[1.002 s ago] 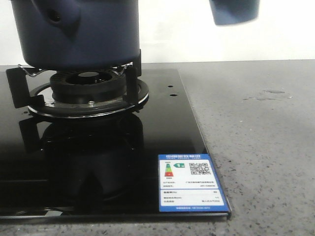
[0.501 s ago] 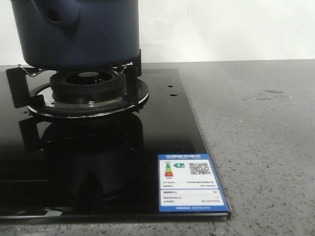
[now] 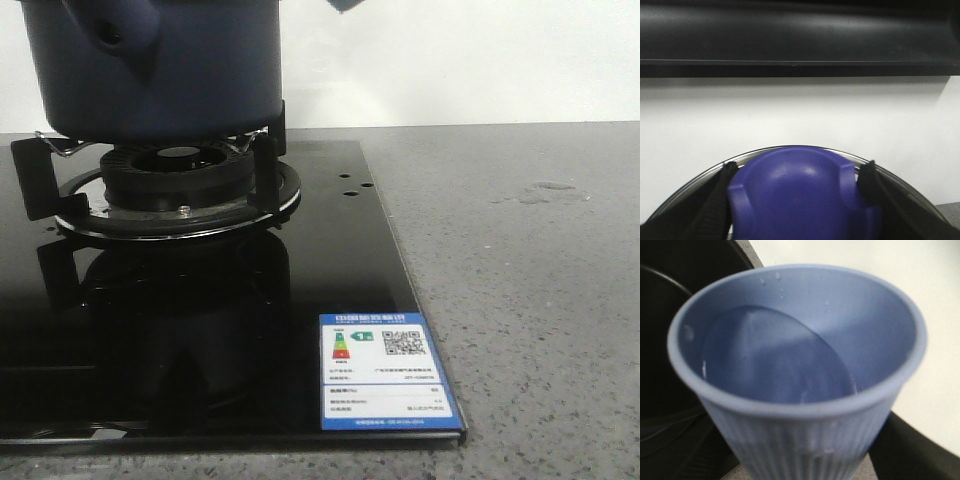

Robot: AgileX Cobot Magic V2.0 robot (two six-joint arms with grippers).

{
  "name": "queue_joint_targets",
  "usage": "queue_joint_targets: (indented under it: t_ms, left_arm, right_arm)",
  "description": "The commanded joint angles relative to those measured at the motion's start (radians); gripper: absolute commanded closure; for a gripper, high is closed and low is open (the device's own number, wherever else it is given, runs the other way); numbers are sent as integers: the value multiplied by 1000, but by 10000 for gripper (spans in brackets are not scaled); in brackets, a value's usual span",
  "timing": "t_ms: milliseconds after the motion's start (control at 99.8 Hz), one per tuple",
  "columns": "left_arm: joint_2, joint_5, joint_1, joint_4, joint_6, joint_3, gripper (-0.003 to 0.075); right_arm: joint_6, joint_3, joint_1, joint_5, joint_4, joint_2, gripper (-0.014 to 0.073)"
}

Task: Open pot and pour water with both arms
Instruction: 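Tilt the cup over the open pot with right gripper to pour water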

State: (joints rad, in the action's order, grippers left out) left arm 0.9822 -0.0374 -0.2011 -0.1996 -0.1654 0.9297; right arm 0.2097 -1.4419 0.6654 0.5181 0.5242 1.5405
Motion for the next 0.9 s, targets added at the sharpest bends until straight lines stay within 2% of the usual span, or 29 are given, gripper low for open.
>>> queue_joint_targets:
  t_ms: [0, 200, 892]
  left_arm:
    - [-22, -108, 3, -3, 4, 33, 347]
    - [-22, -108, 3, -3, 4, 33, 347]
    - [-22, -108, 3, -3, 4, 33, 347]
  right_arm:
    - [2, -68, 14, -49, 73, -26, 280]
    - [2, -99, 38, -4, 195, 12, 280]
    - [2, -101, 43, -42, 528, 14, 280]
